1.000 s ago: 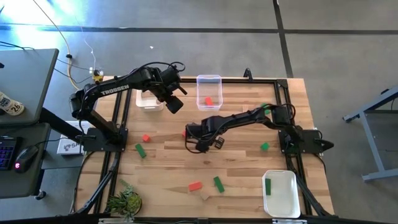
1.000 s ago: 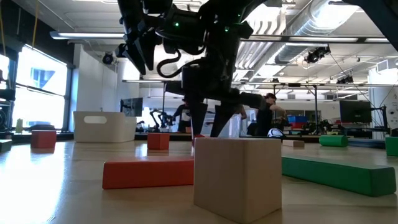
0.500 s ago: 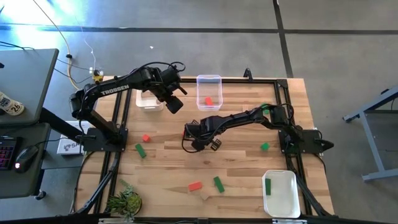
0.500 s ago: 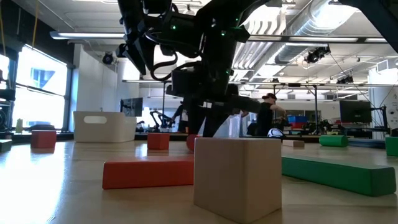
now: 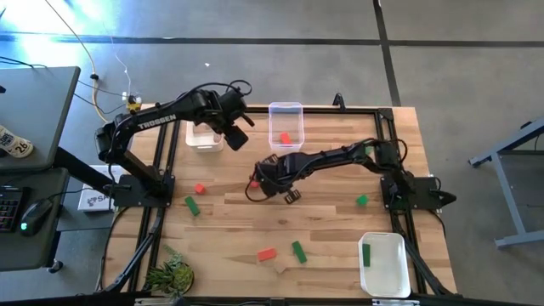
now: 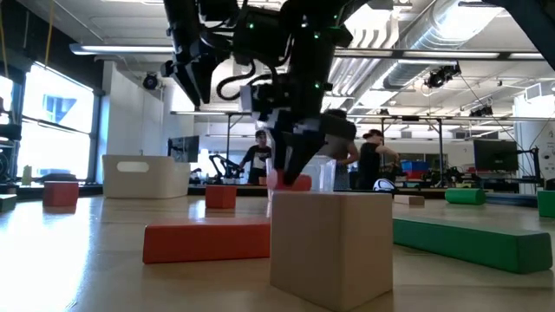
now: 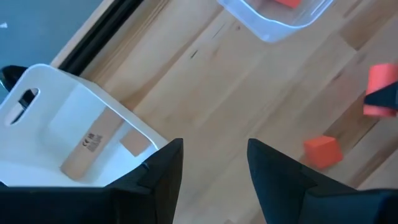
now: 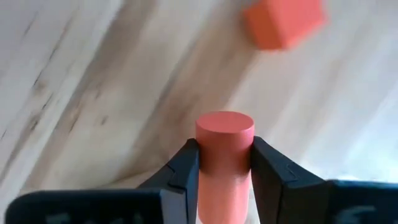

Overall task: Sort & place blocks by color
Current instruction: Put the orange block into the transparent bin, then put the green block into the bottom white bin

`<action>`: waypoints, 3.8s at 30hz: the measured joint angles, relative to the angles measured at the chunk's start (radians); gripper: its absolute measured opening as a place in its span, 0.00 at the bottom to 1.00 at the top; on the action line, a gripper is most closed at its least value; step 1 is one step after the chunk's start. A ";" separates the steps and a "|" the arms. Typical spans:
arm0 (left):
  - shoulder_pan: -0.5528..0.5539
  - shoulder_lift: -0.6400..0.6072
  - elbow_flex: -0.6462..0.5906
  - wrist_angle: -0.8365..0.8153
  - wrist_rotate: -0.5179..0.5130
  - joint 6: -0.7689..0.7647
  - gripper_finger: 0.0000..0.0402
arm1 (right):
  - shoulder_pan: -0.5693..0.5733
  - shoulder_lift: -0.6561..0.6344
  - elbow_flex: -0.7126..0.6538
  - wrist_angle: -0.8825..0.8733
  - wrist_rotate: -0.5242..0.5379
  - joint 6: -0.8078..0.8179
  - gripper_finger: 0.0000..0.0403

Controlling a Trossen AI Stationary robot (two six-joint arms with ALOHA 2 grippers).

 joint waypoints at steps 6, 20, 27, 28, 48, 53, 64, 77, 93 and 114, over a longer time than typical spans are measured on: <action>0.022 0.000 0.000 0.002 0.000 0.063 0.42 | -0.037 -0.057 0.002 0.000 0.077 0.112 0.20; 0.034 0.000 0.000 0.006 0.032 0.187 0.42 | -0.205 -0.198 0.003 0.024 0.154 0.294 0.20; 0.015 0.000 0.000 0.006 0.093 0.232 0.42 | -0.316 -0.209 0.004 0.086 0.146 0.294 0.20; 0.012 0.000 0.000 0.006 0.101 0.229 0.42 | -0.331 -0.205 0.004 0.106 0.145 0.294 0.20; -0.089 0.001 -0.038 -0.181 0.237 0.029 0.42 | -0.495 -0.185 0.004 0.187 -0.135 0.453 0.22; -0.163 0.001 -0.103 -0.233 0.235 0.032 0.42 | -0.499 -0.168 0.004 0.161 -0.163 0.444 0.22; -0.333 -0.067 -0.255 -0.237 0.228 -0.027 0.42 | -0.500 -0.128 0.004 0.109 -0.184 0.451 0.28; -0.490 -0.256 -0.433 -0.223 0.229 0.037 0.42 | -0.499 -0.135 0.004 0.107 -0.117 0.535 0.43; -0.660 -0.322 -0.572 -0.129 0.221 0.373 0.42 | -0.440 -0.197 0.004 0.110 -0.115 0.661 0.43; -0.843 -0.244 -0.684 0.079 0.160 0.437 0.42 | -0.374 -0.201 0.004 0.111 -0.111 0.717 0.43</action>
